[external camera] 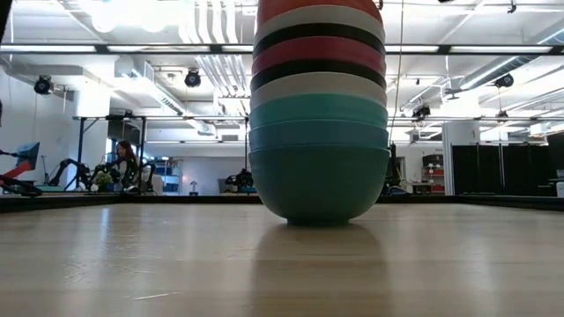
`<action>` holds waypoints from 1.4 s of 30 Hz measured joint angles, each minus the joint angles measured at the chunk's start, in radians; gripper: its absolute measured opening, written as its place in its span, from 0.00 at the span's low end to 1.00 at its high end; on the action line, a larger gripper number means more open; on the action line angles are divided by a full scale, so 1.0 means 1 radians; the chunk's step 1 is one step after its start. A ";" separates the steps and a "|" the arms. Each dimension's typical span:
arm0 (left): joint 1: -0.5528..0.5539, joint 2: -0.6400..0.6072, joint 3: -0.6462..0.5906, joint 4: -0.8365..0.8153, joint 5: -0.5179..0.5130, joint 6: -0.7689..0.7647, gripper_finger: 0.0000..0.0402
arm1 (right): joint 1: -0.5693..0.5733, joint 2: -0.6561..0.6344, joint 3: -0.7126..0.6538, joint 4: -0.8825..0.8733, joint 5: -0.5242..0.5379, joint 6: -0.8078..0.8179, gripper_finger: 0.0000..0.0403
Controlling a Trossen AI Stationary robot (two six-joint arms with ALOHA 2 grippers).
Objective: Nest bowls inside each other
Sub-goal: Stack the orange bowl on top of the white bowl
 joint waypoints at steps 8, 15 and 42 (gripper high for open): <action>-0.005 -0.274 -0.572 0.665 -0.027 -0.210 0.00 | -0.002 0.066 0.000 0.167 0.000 -0.101 0.17; -0.039 -0.414 -0.910 1.046 -0.067 -0.313 0.00 | -0.006 0.081 0.000 0.166 0.000 -0.100 0.17; -0.056 -0.299 -0.969 1.062 -0.086 -0.383 0.00 | -0.117 0.084 0.000 0.032 -0.005 0.101 0.17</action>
